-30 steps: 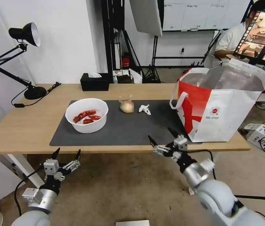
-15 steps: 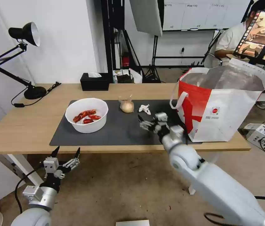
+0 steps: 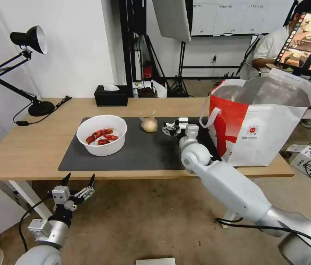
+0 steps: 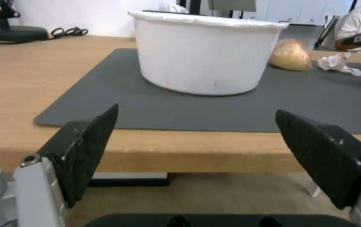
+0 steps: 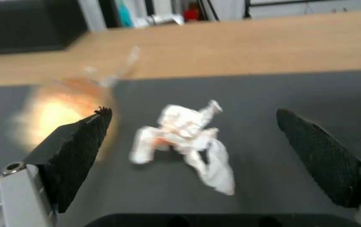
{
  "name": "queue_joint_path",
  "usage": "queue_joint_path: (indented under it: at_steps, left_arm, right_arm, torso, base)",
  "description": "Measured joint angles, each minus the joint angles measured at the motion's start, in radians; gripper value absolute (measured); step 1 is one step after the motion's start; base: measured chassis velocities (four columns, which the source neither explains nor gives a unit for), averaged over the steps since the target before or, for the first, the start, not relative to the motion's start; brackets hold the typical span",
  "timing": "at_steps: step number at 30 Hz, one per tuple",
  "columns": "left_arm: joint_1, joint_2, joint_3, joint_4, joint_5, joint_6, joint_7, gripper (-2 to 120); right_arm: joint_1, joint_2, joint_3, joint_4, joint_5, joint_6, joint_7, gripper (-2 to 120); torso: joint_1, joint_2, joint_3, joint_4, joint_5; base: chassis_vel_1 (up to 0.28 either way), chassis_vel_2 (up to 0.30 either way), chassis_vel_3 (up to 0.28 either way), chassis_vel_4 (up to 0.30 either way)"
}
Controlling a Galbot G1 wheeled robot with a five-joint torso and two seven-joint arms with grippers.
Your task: Pick up the trash from the table and place it into the takeout bag.
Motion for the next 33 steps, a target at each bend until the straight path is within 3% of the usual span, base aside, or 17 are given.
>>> queue_joint_path:
  at_steps: [10,20,33]
  left_arm:
    - [0.015,0.004,-0.01,0.001,-0.013,-0.002,0.001,100]
    - [0.014,-0.003,0.001,0.001,-0.009,-0.003,0.001,100]
    - [0.017,0.001,-0.004,-0.001,-0.009,-0.007,0.001,100]
  right_arm:
    - [0.094,0.066,-0.015,-0.211,0.025,-0.025,-0.035,100]
    - [0.133,0.089,-0.048,-0.277,0.025,-0.057,-0.136,100]
    - [0.145,0.111,-0.059,-0.299,0.022,-0.078,-0.108,98]
  torso:
    - [0.0,0.0,0.0,0.0,-0.0001]
    - [0.0,0.0,0.0,0.0,-0.0001]
    - [0.0,0.0,0.0,0.0,-0.0001]
  base:
    - [0.0,0.0,0.0,0.0]
    - [0.0,0.0,0.0,0.0]
    - [0.0,0.0,0.0,0.0]
